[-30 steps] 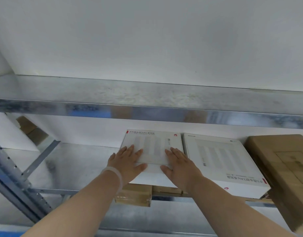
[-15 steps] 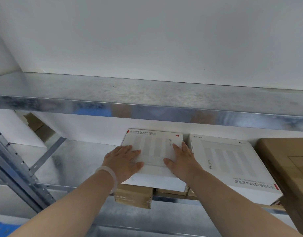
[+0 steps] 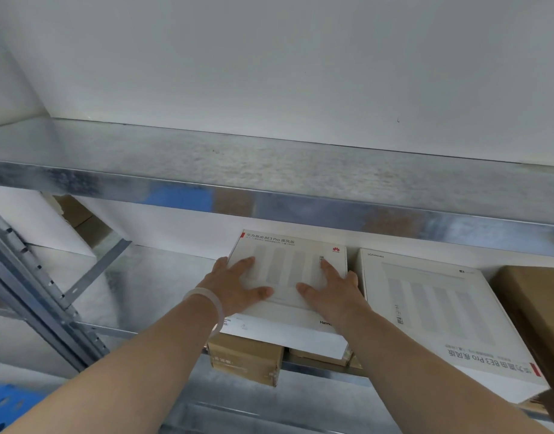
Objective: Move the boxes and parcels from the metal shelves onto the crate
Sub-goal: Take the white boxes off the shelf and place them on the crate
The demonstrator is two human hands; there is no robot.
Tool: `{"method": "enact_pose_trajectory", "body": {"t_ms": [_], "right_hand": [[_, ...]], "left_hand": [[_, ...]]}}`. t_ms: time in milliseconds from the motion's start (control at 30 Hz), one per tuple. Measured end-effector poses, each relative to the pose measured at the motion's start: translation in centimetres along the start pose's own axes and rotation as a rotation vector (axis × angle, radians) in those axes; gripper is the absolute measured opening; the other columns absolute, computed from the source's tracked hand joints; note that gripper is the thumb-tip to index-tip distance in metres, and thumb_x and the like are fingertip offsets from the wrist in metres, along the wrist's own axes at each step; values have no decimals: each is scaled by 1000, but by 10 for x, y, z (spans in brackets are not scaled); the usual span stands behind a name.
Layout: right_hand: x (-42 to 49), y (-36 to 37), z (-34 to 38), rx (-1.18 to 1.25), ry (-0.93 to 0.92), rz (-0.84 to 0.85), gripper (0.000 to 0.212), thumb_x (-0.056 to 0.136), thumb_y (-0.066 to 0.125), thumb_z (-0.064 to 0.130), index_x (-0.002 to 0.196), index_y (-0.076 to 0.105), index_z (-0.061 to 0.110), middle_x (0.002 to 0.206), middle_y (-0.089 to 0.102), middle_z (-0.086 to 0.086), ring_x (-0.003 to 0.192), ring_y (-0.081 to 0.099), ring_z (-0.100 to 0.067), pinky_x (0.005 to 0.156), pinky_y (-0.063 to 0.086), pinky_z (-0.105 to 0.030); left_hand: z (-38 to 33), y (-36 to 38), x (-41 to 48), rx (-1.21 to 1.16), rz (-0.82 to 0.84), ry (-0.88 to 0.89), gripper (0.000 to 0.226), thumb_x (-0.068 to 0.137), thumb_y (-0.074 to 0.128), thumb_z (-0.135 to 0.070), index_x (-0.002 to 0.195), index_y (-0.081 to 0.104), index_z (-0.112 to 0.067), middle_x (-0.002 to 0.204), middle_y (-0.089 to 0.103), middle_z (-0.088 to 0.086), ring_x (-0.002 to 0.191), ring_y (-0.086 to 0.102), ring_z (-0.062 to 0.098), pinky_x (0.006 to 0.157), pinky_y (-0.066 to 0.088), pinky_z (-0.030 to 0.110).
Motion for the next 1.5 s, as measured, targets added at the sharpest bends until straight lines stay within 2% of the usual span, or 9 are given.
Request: {"method": "enact_pose_trajectory", "body": {"t_ms": [100,333,500,667,800,933,1200,1400,1500], "right_hand": [[-3,-1,1,4,-46,-1,87,76,51,74,148,12,47,147,16,-5,110,51,-26,86,51,-37],[-19,8,29,21,-222,41,85,77,53,75,147,14,48,141,19,-2,93,48,-18,60,44,-26],[-34,27,68,7,-384,89,86,74,54,75,146,14,52,141,20,-1,111,50,-24,80,47,-31],[-63,69,118,-7,-564,180,90,71,60,71,147,17,50,151,15,-5,130,41,-29,100,41,-37],[-96,108,153,-50,-674,268,92,68,58,75,145,15,53,142,28,-6,120,50,-27,91,43,-37],[-133,148,181,-61,-758,392,93,68,60,74,146,14,53,143,26,-2,121,48,-22,86,43,-31],[-218,236,240,-248,-943,513,92,69,56,77,145,11,54,147,24,-2,128,41,-27,102,40,-39],[-299,310,271,-258,-1065,695,93,73,62,70,148,12,50,150,19,-1,121,46,-20,85,43,-30],[-334,347,280,-300,-1115,756,95,72,62,71,148,9,50,150,19,-2,118,48,-18,81,42,-29]], "left_hand": [[3,-1,-9,-57,-30,-3,100,58,56,-85,145,22,-47,148,17,-4,128,40,28,104,43,44],[29,-18,-51,-63,-156,-115,104,55,54,-88,144,21,-49,147,14,-2,127,41,28,105,40,40],[65,-32,-98,-100,-282,-249,101,58,57,-86,144,17,-52,154,6,0,135,33,30,108,35,39],[112,-38,-166,-150,-443,-429,97,61,57,-85,144,18,-53,155,6,-2,132,39,29,105,37,35],[149,-39,-223,-169,-547,-529,94,62,57,-83,144,22,-51,153,13,-2,129,41,29,101,41,37],[185,-32,-278,-210,-591,-623,94,65,57,-81,146,23,-47,150,16,0,124,43,27,95,42,33],[264,-11,-380,-339,-692,-826,95,67,57,-81,147,18,-47,153,10,-4,129,39,24,100,43,36],[329,11,-463,-383,-728,-998,102,59,46,-90,146,11,-50,152,5,-8,127,38,20,80,41,24],[358,25,-499,-411,-748,-1076,106,54,42,-93,146,10,-51,152,3,-9,128,38,21,88,44,28]]}}
Point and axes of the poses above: each hand's wrist, its own x-axis towards the middle knuckle, its own y-axis out of the palm, z = x × y, the point moved 1 cm from there along x, towards the middle knuckle
